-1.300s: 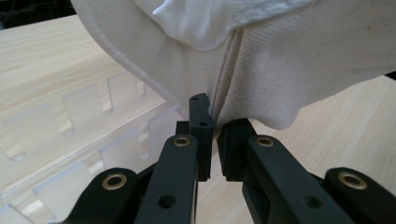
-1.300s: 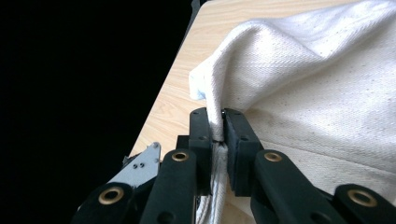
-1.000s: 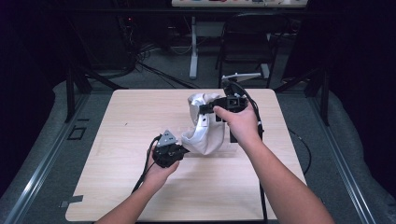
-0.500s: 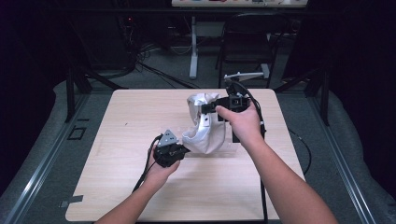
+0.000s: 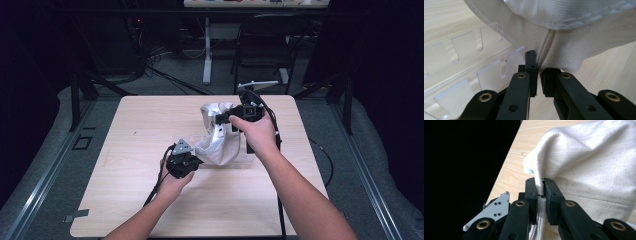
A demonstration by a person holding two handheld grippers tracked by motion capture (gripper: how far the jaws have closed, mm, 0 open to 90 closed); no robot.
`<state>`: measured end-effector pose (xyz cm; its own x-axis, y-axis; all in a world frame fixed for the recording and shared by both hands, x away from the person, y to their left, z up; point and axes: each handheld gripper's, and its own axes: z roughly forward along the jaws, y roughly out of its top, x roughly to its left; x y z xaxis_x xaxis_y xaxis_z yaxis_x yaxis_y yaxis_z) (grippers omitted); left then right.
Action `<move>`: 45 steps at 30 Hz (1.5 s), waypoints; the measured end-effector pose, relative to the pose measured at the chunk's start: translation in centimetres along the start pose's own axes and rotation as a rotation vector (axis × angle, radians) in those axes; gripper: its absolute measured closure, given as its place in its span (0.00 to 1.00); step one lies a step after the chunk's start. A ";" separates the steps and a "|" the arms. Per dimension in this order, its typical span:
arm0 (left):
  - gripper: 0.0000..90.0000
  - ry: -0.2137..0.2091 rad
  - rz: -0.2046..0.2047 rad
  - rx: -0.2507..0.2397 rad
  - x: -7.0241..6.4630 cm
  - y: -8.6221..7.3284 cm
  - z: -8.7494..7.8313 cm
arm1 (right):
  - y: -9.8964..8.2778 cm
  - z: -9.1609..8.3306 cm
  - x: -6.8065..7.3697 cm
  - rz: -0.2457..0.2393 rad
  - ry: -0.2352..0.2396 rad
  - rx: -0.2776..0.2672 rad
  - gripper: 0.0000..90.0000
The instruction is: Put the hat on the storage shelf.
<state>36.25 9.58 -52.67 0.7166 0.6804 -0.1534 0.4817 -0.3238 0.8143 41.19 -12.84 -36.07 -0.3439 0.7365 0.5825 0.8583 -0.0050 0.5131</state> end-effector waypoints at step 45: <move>0.52 0.120 0.030 -0.008 0.6 -4.0 -4.8 | -2.9 -4.3 -2.4 -0.067 -0.120 -0.040 0.76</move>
<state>32.35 14.45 -53.31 0.6652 0.7441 -0.0612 0.4567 -0.3406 0.8218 37.90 -17.53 -36.26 -0.3499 0.8116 0.4679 0.8185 0.0218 0.5741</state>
